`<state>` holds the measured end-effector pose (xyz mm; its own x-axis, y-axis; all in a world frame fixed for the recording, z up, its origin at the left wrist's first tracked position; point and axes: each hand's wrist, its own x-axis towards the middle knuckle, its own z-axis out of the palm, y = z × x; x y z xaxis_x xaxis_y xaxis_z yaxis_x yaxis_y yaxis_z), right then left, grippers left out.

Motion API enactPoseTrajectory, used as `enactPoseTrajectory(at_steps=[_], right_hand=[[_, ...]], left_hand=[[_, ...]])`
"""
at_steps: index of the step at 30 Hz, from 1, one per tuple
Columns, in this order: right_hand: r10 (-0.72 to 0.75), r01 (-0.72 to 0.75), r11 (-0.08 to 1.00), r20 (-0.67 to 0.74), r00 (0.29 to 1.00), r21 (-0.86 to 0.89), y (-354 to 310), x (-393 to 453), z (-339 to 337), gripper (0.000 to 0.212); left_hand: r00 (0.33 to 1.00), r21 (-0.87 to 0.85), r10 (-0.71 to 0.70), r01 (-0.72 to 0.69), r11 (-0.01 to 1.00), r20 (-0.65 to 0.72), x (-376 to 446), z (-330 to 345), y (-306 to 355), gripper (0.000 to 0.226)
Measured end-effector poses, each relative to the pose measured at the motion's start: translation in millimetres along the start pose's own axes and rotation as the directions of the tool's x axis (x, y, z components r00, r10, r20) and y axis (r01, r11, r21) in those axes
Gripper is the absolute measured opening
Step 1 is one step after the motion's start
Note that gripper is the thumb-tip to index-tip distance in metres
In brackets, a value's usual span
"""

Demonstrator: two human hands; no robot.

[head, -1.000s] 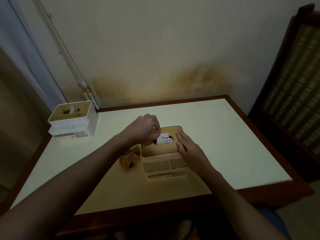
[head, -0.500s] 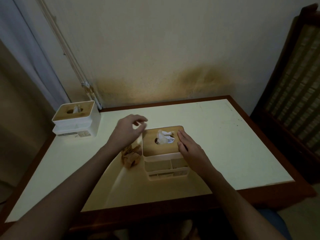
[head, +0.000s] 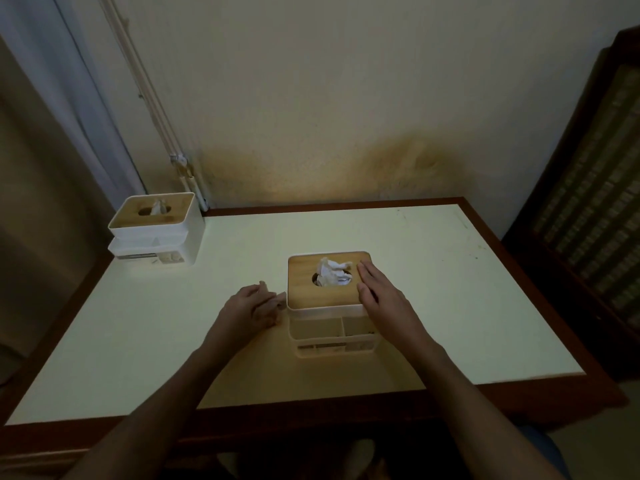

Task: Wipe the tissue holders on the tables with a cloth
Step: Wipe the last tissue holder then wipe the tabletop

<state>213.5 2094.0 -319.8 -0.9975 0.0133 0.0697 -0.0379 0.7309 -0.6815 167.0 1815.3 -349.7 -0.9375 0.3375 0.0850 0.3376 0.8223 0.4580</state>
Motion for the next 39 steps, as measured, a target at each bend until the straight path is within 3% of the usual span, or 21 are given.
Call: enactPoseTrajectory(at_steps=[4, 9, 11, 17, 23, 30, 36, 39], right_hand=[[-0.007, 0.007, 1.0, -0.009, 1.0, -0.006, -2, -2, -1, 0.046], [-0.013, 0.012, 1.0, -0.032, 0.999, -0.019, -3, -5, -2, 0.046], [-0.014, 0.013, 1.0, -0.029, 0.999, -0.02, -4, -4, -1, 0.046], [-0.031, 0.031, 0.999, 0.005, 1.0, -0.038, -18, 10, 11, 0.046], [-0.044, 0.048, 0.995, 0.05, 0.998, -0.09, -47, 38, 35, 0.049], [-0.047, 0.049, 0.999, 0.083, 0.995, -0.02, -62, 63, 54, 0.049], [-0.104, 0.099, 0.992, 0.053, 0.993, 0.08, -39, 55, 38, 0.049], [-0.019, 0.019, 0.999, -0.002, 1.0, 0.051, 2, 43, 8, 0.043]], left_hand=[[0.993, -0.081, -0.054, 0.046, 0.996, -0.105, -3, -3, 0, 0.01], [0.941, -0.419, -0.296, 0.205, 0.885, -0.165, -10, -22, 11, 0.028], [0.916, -0.546, -0.356, 0.205, 0.813, -0.186, -12, -29, 6, 0.023], [0.839, -0.762, -0.493, 0.16, 0.627, -0.229, 2, -76, 6, 0.041], [0.843, -0.813, -0.458, 0.044, 0.58, -0.281, 13, -119, 23, 0.038], [0.889, -0.793, -0.38, 0.03, 0.608, -0.257, 24, -131, 43, 0.036], [0.913, -0.766, -0.344, 0.057, 0.64, -0.22, 50, -114, 76, 0.035], [0.952, -0.717, -0.264, 0.075, 0.693, -0.155, 72, -89, 111, 0.036]])
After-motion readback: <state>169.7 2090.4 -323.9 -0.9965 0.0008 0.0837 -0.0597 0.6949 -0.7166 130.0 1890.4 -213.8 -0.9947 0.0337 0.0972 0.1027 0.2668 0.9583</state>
